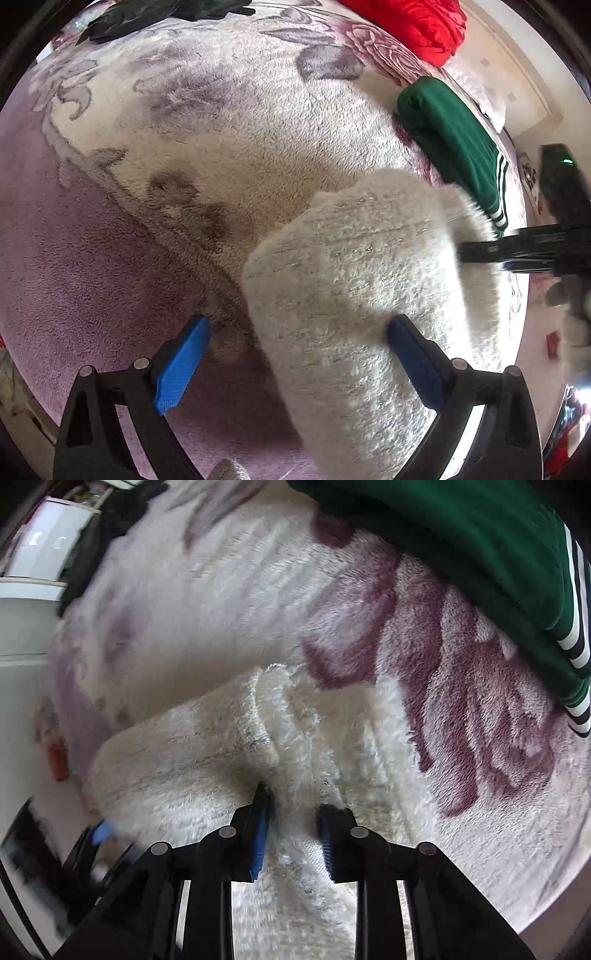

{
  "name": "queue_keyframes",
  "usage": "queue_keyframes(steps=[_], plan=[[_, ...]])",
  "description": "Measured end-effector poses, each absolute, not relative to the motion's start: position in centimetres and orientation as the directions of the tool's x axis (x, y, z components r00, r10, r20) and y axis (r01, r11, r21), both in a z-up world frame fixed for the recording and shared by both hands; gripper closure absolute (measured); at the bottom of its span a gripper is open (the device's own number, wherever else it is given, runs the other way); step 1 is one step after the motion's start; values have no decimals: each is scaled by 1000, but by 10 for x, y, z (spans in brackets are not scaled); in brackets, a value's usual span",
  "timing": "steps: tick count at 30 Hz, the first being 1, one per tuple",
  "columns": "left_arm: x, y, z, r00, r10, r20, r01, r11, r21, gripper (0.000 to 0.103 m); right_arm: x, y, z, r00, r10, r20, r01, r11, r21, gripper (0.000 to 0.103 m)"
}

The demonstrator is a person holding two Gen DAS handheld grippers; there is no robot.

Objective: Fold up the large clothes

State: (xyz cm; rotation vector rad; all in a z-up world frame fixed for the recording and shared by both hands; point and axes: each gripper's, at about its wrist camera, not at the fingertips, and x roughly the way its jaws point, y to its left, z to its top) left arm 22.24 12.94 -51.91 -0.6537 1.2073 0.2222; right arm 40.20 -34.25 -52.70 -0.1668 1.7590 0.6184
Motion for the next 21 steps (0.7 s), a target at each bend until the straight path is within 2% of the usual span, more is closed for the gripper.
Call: queue_keyframes(steps=[1, 3, 5, 8, 12, 13, 14, 18, 21], plan=[[219, 130, -521, 358, -179, -916, -492, 798, -348, 2, 402, -354, -520, -294, 247, -923, -396, 847, 353, 61], [216, 133, -525, 348, -184, -919, -498, 795, -347, 2, 397, -385, -508, -297, 301, -906, -345, 851, 396, 23], [214, 133, -525, 346, -191, -918, -504, 788, -354, 2, 384, -427, -502, -276, 335, -901, -297, 862, 411, 11], [212, 131, -523, 344, -187, -920, -500, 793, -348, 2, 346, -484, -510, -304, 407, -861, -163, 869, 468, 11], [217, 132, -525, 335, -201, -921, -495, 793, -354, 2, 278, -528, -557, -339, 597, -727, 34, 780, 625, 6], [218, 133, -526, 331, -207, -921, -494, 793, -356, 2, 266, -529, -576, -334, 669, -664, 97, 725, 682, 6], [219, 133, -526, 329, -215, -920, -489, 795, -360, 2, 261, -526, -592, -317, 714, -624, 134, 685, 716, 6], [219, 137, -527, 317, -231, -920, -475, 801, -365, 2, 274, -508, -638, -193, 804, -562, 173, 592, 787, 3], [223, 140, -527, 307, -230, -923, -470, 807, -357, 2, 280, -497, -646, -64, 830, -554, 209, 554, 806, 1]])
